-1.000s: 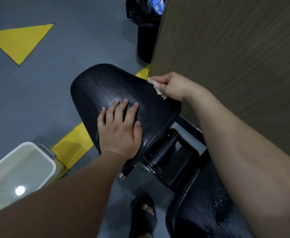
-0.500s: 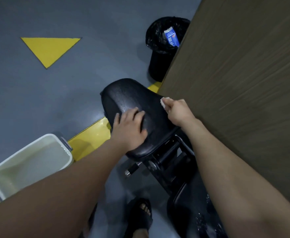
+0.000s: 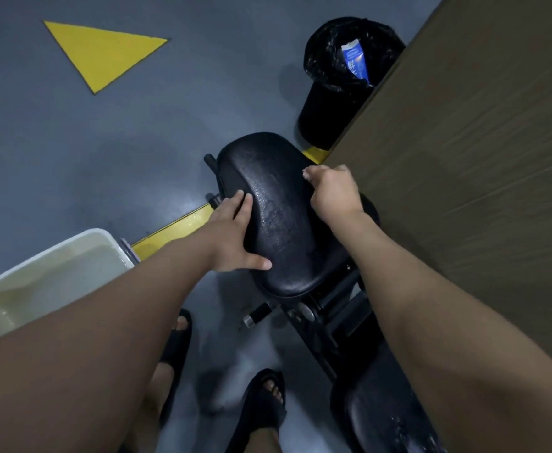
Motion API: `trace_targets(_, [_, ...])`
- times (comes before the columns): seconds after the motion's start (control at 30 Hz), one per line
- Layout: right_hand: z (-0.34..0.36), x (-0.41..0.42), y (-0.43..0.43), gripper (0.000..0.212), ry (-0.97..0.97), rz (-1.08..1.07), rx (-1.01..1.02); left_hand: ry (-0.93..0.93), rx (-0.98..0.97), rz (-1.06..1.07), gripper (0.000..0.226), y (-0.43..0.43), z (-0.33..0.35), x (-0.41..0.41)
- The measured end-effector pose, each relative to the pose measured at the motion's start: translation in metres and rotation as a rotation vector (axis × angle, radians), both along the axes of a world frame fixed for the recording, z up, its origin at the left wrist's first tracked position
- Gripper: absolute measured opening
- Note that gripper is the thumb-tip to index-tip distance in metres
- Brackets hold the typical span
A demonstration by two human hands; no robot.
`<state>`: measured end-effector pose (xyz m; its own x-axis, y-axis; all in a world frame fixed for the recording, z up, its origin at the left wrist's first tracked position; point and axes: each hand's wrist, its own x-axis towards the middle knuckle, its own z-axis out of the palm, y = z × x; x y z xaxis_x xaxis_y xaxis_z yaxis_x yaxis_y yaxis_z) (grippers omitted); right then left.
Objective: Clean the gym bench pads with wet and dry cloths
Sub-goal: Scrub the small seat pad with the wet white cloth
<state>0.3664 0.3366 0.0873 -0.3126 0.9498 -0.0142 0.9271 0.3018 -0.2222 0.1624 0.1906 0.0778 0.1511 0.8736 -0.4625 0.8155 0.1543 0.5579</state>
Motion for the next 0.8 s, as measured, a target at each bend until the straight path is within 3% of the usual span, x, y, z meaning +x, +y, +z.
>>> trace_targets(0.07, [0.005, -0.02, -0.021, 0.051, 0.018, 0.09, 0.034, 0.01, -0.014, -0.013, 0.139, 0.003, -0.002, 0.0])
trace_targets(0.2, [0.001, -0.02, -0.057, 0.039, -0.03, 0.487, 0.033, 0.047, -0.044, -0.017, 0.139, 0.006, -0.002, 0.004])
trace_targets(0.4, [0.007, -0.051, -0.005, 0.043, -0.066, 0.156, -0.006, 0.089, -0.027, 0.028, 0.136, -0.001, 0.017, 0.008])
trace_targets(0.6, [0.014, -0.025, -0.088, 0.042, -0.095, 0.253, -0.103, 0.202, -0.079, -0.033, 0.117, -0.009, 0.025, 0.005])
trace_targets(0.7, [0.021, -0.007, -0.12, 0.033, -0.129, 0.286, -0.167, 0.301, -0.122, -0.026, 0.088, -0.017, 0.041, 0.019])
trace_targets(0.8, [0.047, 0.017, -0.15, 0.024, -0.011, 0.183, -0.103, 0.396, -0.097, -0.08, 0.058, -0.026, 0.059, 0.046])
